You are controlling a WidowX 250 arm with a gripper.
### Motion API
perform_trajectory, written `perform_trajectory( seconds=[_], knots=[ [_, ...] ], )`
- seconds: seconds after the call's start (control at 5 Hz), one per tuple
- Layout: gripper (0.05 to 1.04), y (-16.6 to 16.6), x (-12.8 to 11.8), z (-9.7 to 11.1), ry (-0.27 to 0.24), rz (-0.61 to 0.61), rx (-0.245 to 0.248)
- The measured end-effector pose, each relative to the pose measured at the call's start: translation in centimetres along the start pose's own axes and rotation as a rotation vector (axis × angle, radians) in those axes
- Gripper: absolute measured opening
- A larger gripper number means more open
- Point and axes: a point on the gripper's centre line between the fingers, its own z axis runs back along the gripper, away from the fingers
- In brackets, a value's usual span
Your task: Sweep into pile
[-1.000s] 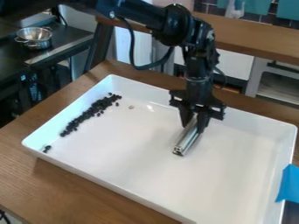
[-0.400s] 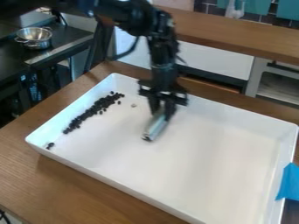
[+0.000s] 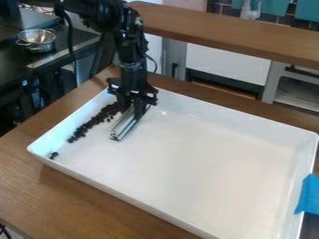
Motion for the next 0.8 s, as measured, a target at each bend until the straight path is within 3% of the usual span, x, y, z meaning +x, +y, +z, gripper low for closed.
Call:
perform_trajectory(
  seconds=[0.2, 0.4, 0.6, 0.8],
  knots=[
    [0.370, 1.5, -1.6, 0.4, 0.011, -0.017, -0.018],
    [0.369, -1.5, -2.3, 3.8, -0.069, -0.014, -0.132],
    [0.369, -6.9, -2.4, 6.5, -0.074, -0.046, -0.232],
    [0.369, -11.5, -3.1, 6.6, -0.030, -0.027, -0.232]
  ],
)
